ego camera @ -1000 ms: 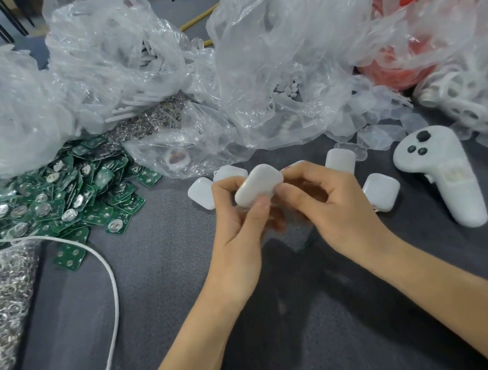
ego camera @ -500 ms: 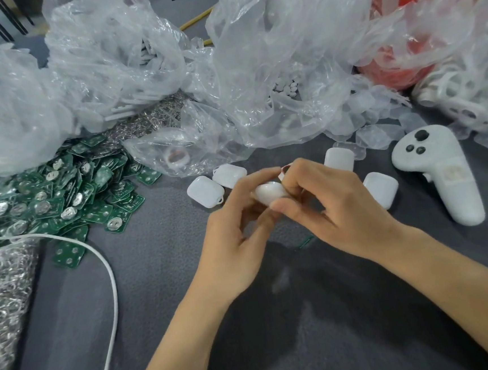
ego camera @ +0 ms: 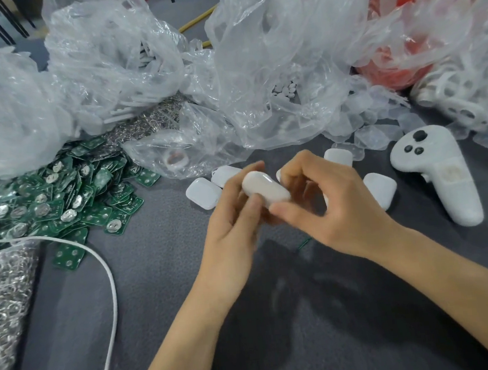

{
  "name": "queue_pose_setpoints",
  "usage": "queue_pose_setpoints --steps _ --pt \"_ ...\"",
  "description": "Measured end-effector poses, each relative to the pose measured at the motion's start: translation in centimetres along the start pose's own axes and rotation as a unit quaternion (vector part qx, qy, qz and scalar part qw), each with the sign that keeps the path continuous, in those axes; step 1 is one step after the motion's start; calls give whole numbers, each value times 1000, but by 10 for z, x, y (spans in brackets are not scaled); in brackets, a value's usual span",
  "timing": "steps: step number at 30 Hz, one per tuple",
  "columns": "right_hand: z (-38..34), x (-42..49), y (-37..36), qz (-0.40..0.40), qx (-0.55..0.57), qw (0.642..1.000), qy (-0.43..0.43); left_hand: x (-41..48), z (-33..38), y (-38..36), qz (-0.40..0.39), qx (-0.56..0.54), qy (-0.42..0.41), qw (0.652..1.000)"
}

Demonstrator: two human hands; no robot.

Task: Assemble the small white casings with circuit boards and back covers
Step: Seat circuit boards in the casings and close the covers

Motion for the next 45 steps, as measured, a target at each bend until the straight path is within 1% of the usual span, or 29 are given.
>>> queue_pose_setpoints --steps 1,2,3,5,6,7,8,9,10,11,12,13,14,15,16,19,24,29,31,34,36,38,41,45 --pt "-1 -2 -4 -6 -34 999 17 2 -7 1 10 -66 55 996" --pt "-3 -4 -8 -7 -68 997 40 2 -12 2 20 -113 91 989" --pt "-5 -6 -11 -4 -97 993 63 2 -14 2 23 -135 107 985" --pt "-10 -9 -14 1 -124 988 95 3 -15 3 21 -129 97 987" --pt "-10 -9 -15 1 -111 990 90 3 -14 5 26 -120 85 989" --pt "-8 -9 -13 3 -76 995 61 4 -14 8 35 -111 79 990" --pt "-2 -8 -12 11 -29 999 10 5 -13 11 44 -97 73 992" --pt "7 -8 -10 21 15 998 -57 6 -11 15 51 -80 65 993" --pt "18 -8 -11 19 64 989 -135 6 -9 17 52 -62 55 995" --pt "27 -11 -16 3 127 969 -211 7 -8 18 48 -45 46 997" --pt "33 -15 -24 -20 200 940 -274 6 -7 18 41 -27 41 998" --pt "36 -19 -31 -40 267 908 -319 6 -6 17 32 -14 40 999" --pt "37 -22 -36 -55 310 884 -345 5 -6 16 22 -5 41 999" --pt "37 -23 -39 -64 331 872 -355 5 -6 14 11 -4 45 999" --pt "36 -23 -40 -66 333 871 -355 5 -6 13 1 -5 46 999" --pt "39 -24 -40 -60 304 885 -348 3 -9 9 -20 -1 45 999" --pt "38 -24 -41 -67 321 871 -365 1 -18 10 -6 23 62 998" --pt "36 -24 -39 -72 292 888 -348 0 -15 6 -30 20 55 998" --pt "35 -24 -39 -70 286 893 -340 1 -14 7 -23 15 55 998" --pt "34 -24 -38 -49 282 900 -328 2 -15 11 15 -10 57 998" --pt "34 -26 -39 -34 286 898 -332 3 -15 14 44 -17 52 998" --pt "32 -27 -42 -38 300 890 -342 4 -15 16 64 -6 47 997" --pt "30 -28 -45 -56 316 881 -348 3 -12 15 61 33 27 997" --pt "31 -29 -45 -68 296 894 -329 -1 -4 10 49 73 -1 996"
Point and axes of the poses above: each hand's wrist, its own x-axis towards the middle knuckle, its own y-axis out of the back of the hand, z = x × y, the point moved 8 cm from there along x, towards the middle knuckle, and after that the axes turned 8 degrees about z, right-handed, at the moved point
